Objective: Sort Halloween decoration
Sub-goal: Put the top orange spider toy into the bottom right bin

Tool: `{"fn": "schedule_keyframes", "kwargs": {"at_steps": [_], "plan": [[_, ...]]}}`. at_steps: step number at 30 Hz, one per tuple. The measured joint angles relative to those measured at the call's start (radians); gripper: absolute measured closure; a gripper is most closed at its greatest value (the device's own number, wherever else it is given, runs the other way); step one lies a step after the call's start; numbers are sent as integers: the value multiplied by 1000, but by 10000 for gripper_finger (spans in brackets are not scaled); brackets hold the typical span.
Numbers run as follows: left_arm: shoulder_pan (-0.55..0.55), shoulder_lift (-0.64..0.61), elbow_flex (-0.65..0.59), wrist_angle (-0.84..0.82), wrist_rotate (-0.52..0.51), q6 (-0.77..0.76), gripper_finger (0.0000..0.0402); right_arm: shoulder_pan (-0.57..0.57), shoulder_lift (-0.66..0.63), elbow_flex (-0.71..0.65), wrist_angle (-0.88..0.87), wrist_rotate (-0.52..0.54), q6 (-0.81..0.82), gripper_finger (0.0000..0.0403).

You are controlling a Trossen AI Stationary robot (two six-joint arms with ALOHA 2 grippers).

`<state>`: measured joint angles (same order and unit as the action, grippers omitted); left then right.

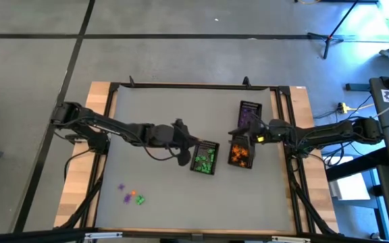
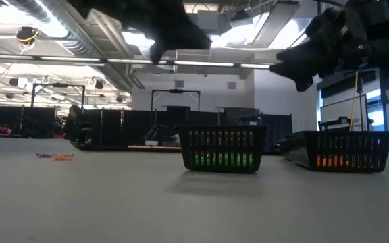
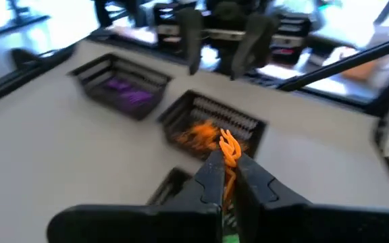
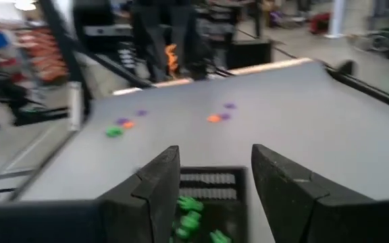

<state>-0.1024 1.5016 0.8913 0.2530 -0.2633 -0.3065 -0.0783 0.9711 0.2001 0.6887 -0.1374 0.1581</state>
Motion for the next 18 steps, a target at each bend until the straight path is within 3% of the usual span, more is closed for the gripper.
{"fn": "schedule_keyframes", "kwargs": {"at_steps": [8,18], "plan": [[-1,118,0,222,120,10,402,1,59,0,109,-82,30,219],[-1,174,0,306,124,3,401,80,182,45,227,-68,16,219]]}}
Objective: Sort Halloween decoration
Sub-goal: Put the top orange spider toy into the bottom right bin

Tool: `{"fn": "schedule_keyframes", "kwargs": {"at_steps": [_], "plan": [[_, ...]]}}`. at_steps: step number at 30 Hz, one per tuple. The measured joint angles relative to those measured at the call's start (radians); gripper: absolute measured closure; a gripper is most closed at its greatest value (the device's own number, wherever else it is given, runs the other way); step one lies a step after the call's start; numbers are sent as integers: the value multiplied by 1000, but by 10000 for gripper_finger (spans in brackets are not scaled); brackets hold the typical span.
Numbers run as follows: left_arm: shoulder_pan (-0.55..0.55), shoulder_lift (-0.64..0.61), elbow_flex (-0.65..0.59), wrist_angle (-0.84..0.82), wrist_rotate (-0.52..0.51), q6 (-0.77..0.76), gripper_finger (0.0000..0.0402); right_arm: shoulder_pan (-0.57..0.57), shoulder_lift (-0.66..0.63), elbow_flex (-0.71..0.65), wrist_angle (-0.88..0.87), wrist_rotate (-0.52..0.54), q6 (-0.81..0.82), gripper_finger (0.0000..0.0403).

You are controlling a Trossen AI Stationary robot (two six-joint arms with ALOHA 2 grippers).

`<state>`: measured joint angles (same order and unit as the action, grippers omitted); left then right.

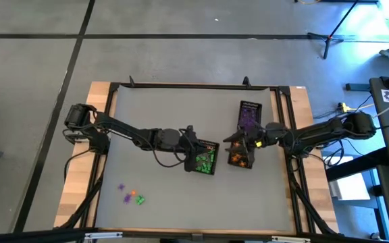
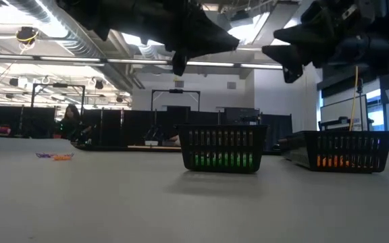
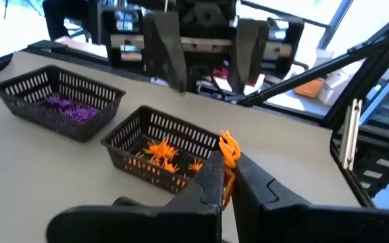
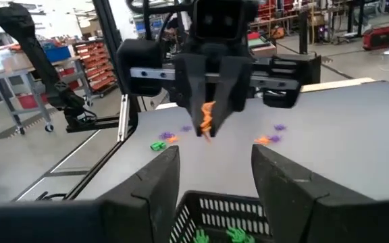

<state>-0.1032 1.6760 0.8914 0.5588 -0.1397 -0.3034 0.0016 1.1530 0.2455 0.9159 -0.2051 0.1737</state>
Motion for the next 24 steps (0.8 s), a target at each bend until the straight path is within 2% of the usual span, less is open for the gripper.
{"fn": "schedule_keyframes", "kwargs": {"at_steps": [4,9,18,24], "plan": [[0,0,0,22,0,0,401,29,73,54,-4,46,-17,219],[-1,0,0,20,0,1,401,39,163,113,-7,54,-22,219],[-10,0,1,12,0,19,401,40,258,184,2,-53,-17,219],[-10,0,1,3,1,19,401,40,288,212,4,-68,4,219]]}}
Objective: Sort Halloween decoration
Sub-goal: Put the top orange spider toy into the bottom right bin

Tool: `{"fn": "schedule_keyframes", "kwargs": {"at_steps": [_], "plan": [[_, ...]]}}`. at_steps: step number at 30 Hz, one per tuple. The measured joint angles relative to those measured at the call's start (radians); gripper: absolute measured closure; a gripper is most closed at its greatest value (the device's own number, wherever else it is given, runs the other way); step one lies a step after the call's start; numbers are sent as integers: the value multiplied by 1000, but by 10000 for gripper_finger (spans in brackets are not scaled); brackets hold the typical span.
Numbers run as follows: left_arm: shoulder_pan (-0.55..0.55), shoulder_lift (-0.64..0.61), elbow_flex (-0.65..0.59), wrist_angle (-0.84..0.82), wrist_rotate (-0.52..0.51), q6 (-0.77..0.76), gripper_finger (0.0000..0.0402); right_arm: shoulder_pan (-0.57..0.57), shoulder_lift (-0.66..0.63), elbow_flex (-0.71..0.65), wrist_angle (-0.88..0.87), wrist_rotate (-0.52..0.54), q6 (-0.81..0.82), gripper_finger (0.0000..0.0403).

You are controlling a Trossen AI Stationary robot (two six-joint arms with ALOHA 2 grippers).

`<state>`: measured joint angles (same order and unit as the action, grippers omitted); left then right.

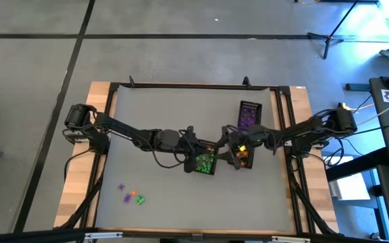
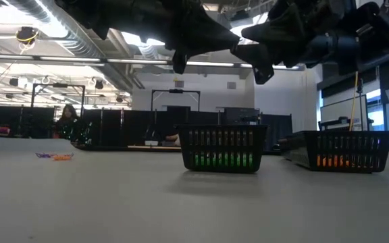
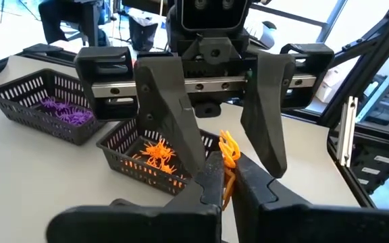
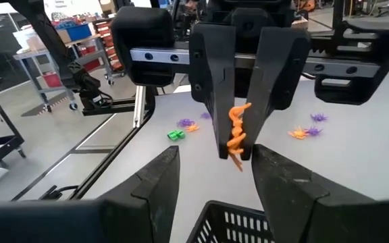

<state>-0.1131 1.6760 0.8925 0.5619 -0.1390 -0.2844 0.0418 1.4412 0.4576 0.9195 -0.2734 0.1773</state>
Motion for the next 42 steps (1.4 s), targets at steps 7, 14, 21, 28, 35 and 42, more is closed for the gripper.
{"fn": "schedule_keyframes", "kwargs": {"at_steps": [7,14,21,28,35,42], "plan": [[-1,0,1,-16,3,0,401,12,7,2,19,1,1,233],[-13,-1,1,-46,3,0,401,12,8,2,18,0,-3,306],[-22,-1,1,-59,1,0,401,13,8,2,14,-9,-37,394],[-22,-1,1,-59,-4,0,396,13,7,2,6,-9,-53,400],[-25,0,1,-64,-9,0,329,10,7,2,-9,-10,-55,401],[-23,-33,1,-138,-18,-2,286,10,-78,2,-159,25,-86,402]]}}
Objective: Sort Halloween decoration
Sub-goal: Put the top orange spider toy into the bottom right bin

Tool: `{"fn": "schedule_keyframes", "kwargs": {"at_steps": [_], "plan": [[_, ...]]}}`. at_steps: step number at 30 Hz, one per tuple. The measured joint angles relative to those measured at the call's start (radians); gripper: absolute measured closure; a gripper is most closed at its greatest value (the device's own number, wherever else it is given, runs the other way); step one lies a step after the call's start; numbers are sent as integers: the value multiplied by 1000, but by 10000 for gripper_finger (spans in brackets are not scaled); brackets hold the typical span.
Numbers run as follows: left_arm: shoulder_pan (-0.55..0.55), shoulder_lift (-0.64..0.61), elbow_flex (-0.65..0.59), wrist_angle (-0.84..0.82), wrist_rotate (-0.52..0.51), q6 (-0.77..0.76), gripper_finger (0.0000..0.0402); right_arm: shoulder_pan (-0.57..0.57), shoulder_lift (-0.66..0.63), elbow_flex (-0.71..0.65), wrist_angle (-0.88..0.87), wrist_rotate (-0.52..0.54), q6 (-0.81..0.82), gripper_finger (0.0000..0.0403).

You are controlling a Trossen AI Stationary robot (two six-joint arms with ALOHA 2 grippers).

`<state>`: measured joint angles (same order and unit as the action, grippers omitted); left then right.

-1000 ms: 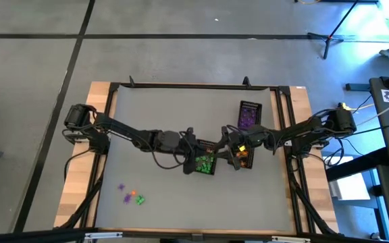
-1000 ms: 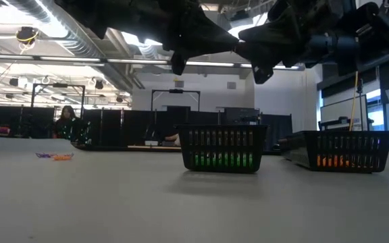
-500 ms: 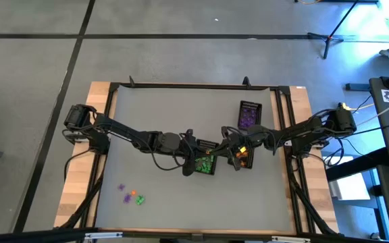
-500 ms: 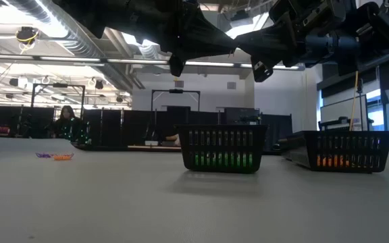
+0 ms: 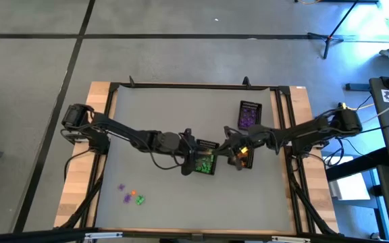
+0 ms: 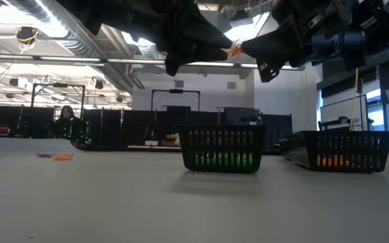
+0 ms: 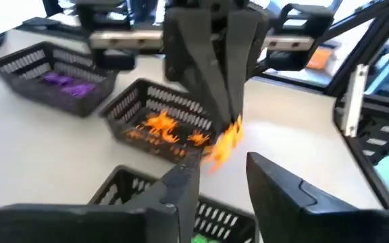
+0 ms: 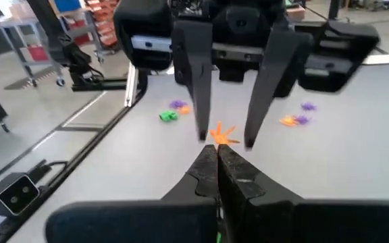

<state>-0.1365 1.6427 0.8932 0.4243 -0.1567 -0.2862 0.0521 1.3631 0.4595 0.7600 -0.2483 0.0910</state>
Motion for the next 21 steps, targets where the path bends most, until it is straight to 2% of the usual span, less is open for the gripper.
{"fn": "schedule_keyframes", "kwargs": {"at_steps": [5,13,17,21], "plan": [[0,-71,0,-138,-71,-25,286,0,-137,0,-218,49,-19,402],[-9,-113,-1,-276,-122,-62,286,1,-356,0,-721,152,47,403],[-9,-104,-1,-293,-123,-73,286,1,-372,0,-915,160,129,403],[-9,-104,-1,-289,-153,-74,286,0,-344,-28,-952,256,164,399]]}}
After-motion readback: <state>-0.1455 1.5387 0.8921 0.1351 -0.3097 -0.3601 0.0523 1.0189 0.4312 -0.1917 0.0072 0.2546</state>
